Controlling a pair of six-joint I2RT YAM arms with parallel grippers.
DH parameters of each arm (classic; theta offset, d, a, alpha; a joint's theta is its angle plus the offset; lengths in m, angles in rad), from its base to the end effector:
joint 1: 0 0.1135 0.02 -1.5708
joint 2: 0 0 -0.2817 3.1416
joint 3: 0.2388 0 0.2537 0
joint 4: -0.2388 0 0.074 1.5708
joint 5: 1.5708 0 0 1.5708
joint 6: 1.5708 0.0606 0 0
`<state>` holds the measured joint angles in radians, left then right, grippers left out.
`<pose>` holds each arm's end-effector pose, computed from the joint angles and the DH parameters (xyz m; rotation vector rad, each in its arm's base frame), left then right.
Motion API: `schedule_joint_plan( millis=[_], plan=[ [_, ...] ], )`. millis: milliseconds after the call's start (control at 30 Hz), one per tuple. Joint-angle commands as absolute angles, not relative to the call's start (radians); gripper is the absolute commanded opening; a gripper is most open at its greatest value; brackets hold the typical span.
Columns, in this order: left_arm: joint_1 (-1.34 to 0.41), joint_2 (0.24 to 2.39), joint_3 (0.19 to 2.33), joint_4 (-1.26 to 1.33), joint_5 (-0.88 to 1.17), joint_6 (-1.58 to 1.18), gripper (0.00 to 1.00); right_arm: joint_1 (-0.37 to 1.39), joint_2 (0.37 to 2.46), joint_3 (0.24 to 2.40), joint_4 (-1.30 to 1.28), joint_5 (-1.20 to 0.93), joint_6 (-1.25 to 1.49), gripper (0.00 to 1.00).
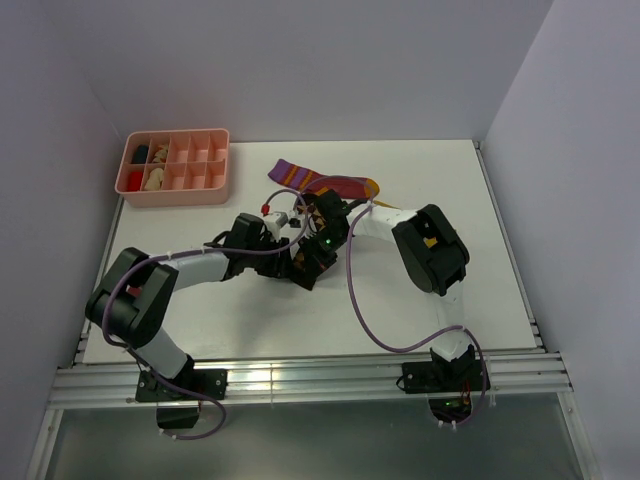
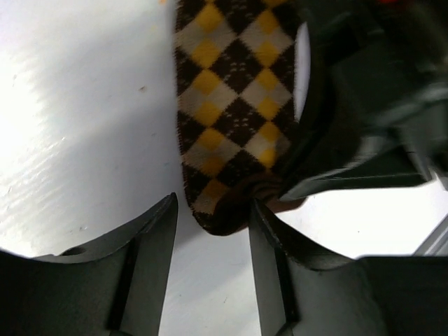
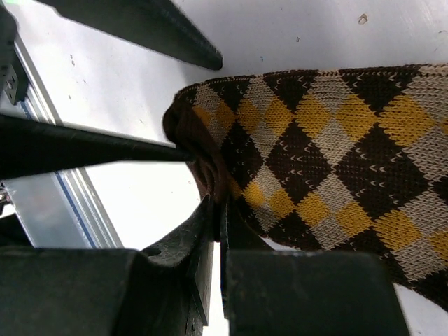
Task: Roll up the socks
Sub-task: Roll the sock at the center of the board.
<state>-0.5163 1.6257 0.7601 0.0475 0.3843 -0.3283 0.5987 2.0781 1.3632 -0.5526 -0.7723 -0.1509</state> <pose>0.2757 -0.1826 0.1510 0.4222 2.4487 -0.8409 0.3210 0.2702 0.1314 -1.1794 2.5259 1.1973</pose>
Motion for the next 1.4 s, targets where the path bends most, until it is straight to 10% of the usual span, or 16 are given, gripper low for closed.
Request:
schedule_joint_plan(
  millis=[0,867,1367],
  plan=[
    [-0.505,1.583,0.712,0.115,0.322,-0.428,0.51,0.595,2.094,1.35,-0.531,-0.692,-0.164,0.0],
    [-0.483,1.624,0.825,0.003,0.492,-0.236,0.55,0.595,2.083,1.351,-0.532,-0.681,-0.179,0.0],
    [-0.482,1.45,0.662,0.096,0.364,-0.599,0.58,0.594,2.072,1.347,-0.515,-0.643,-0.172,0.0]
  ],
)
